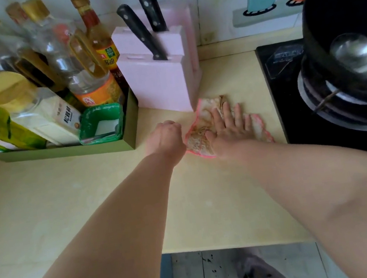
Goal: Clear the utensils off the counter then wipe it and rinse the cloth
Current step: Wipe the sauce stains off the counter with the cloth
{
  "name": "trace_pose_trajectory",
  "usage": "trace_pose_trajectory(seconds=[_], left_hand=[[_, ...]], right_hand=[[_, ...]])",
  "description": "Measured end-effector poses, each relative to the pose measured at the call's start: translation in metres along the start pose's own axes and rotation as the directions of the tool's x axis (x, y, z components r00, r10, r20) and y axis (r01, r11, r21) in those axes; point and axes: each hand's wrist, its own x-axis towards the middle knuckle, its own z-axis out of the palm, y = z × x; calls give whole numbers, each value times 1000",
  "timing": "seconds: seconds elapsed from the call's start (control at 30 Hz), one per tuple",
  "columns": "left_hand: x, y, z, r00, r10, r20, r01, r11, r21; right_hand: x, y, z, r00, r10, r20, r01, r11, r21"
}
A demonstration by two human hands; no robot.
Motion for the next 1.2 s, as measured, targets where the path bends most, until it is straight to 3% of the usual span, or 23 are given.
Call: trace_pose_trajectory(seconds=[0.47, 0.67, 0.93, 1.2], left_hand=[[59, 17, -15, 992, -114, -62, 126, 964, 236], [71, 24, -17, 990, -112, -80, 127, 970, 209], [56, 28, -15, 982, -186, -31, 188, 961, 203], [-25, -5, 27, 997, -51, 51, 54, 997, -57]], right_hand=[[102, 6, -44, 1000, -28, 2, 28, 1000, 13], [128, 23, -60, 998, 68, 12, -69, 996, 54], [90, 42, -48, 981, 188, -48, -183, 979, 90], [5, 41, -11, 973, 220, -74, -212, 972, 105]])
